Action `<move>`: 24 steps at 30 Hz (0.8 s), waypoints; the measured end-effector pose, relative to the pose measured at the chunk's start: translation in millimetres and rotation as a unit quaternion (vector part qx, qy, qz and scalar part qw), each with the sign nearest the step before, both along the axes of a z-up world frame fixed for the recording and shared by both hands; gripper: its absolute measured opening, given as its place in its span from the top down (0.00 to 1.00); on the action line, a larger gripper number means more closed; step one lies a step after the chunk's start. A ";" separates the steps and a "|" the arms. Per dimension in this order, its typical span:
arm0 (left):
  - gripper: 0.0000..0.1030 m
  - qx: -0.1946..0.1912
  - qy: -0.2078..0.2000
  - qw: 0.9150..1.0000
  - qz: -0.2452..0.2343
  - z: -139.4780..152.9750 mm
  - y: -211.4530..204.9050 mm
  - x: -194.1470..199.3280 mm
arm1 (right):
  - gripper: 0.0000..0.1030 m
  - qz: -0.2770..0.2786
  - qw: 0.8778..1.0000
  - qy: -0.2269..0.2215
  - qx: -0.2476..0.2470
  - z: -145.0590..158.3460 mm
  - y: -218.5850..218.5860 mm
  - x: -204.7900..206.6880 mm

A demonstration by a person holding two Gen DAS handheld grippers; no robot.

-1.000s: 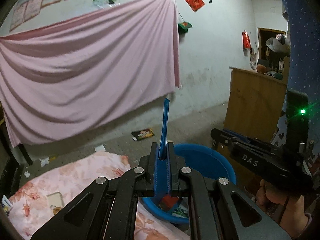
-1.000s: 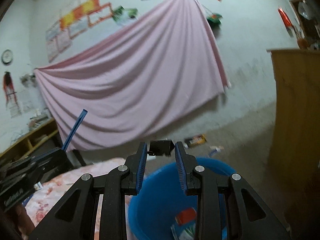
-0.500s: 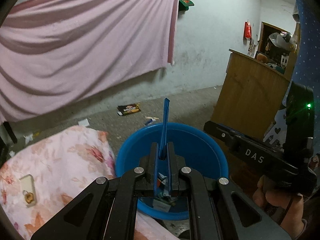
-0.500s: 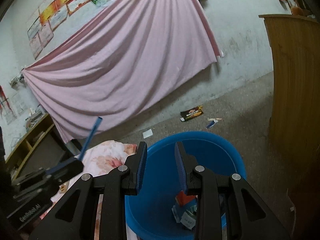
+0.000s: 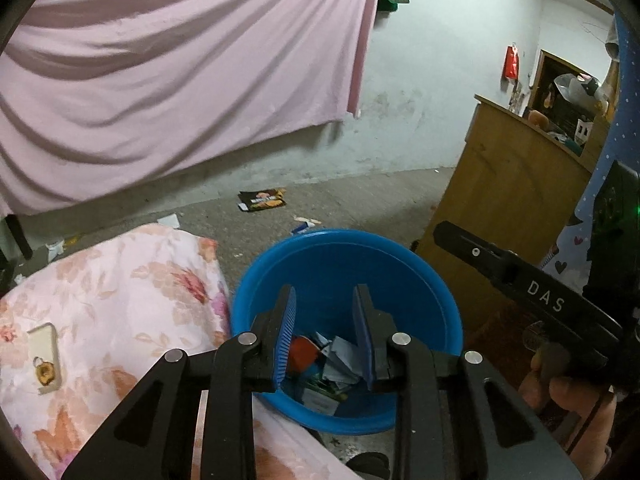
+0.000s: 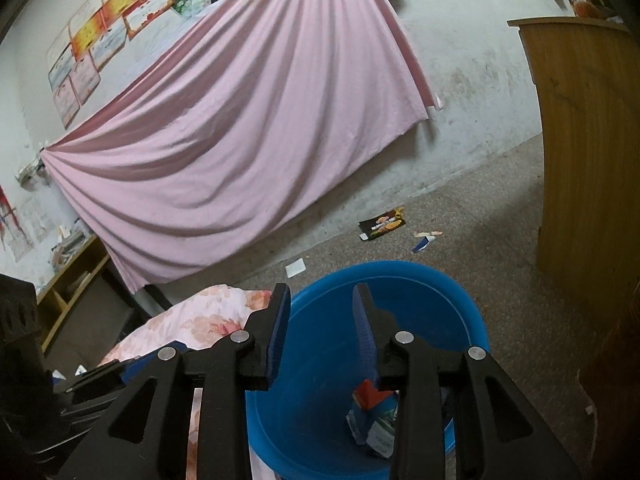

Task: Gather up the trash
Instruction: 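Carry the toothbrush and clip over the blue bucket and open both grippers, then move both tools back over the bed toward the beige phone case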

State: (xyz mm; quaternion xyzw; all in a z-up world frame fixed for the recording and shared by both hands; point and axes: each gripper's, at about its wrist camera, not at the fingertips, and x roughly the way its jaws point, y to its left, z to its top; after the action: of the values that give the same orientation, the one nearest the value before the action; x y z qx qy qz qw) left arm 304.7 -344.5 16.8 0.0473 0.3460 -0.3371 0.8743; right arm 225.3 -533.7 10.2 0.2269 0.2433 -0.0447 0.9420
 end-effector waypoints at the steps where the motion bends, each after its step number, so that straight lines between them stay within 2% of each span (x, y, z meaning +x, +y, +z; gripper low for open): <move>1: 0.74 0.000 -0.006 1.000 0.005 2.6 4.2 -0.6 | 0.69 0.001 1.000 -0.002 -0.002 0.6 0.0 0.3; 9: 0.71 -0.006 -0.039 0.998 0.040 26.0 42.0 -5.5 | 0.66 0.013 0.999 -0.019 -0.023 7.6 13.4 3.1; 13: 0.59 -0.012 -0.068 0.995 0.069 41.8 73.1 -13.5 | 0.59 0.023 0.998 -0.039 -0.039 17.8 29.1 5.8; 18: 0.52 -0.019 -0.111 0.986 0.120 57.9 122.9 -22.1 | 0.53 0.037 0.994 -0.078 -0.070 33.1 59.5 9.8; 19: 0.45 -0.022 -0.117 0.984 0.131 60.0 131.7 -23.3 | 0.46 0.039 0.993 -0.086 -0.075 35.5 66.3 10.7; 20: 0.40 -0.026 -0.125 0.981 0.144 62.5 141.3 -24.5 | 0.30 0.040 0.992 -0.095 -0.079 37.9 73.3 12.0; 21: 0.28 -0.033 -0.135 0.977 0.159 64.5 152.8 -26.6 | 0.23 0.038 0.990 -0.105 -0.080 39.9 80.0 13.1; 22: 0.16 -0.044 -0.148 0.972 0.176 67.2 166.1 -28.7 | 0.18 0.037 0.990 -0.114 -0.080 41.4 85.1 13.6; 23: 0.12 -0.051 -0.159 0.967 0.190 69.0 176.3 -29.6 | 0.18 0.035 0.988 -0.129 -0.080 43.5 92.3 13.9; 24: 0.06 -0.062 -0.175 0.959 0.214 71.4 190.6 -33.4 | 0.18 0.035 0.987 -0.134 -0.080 45.5 96.6 14.2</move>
State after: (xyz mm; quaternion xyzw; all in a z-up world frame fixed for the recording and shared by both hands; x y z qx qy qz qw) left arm 271.3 -153.9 88.3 -0.0234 0.1682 -0.1494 0.9741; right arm 239.5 -437.1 55.7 0.1458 0.1179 -0.0001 0.9823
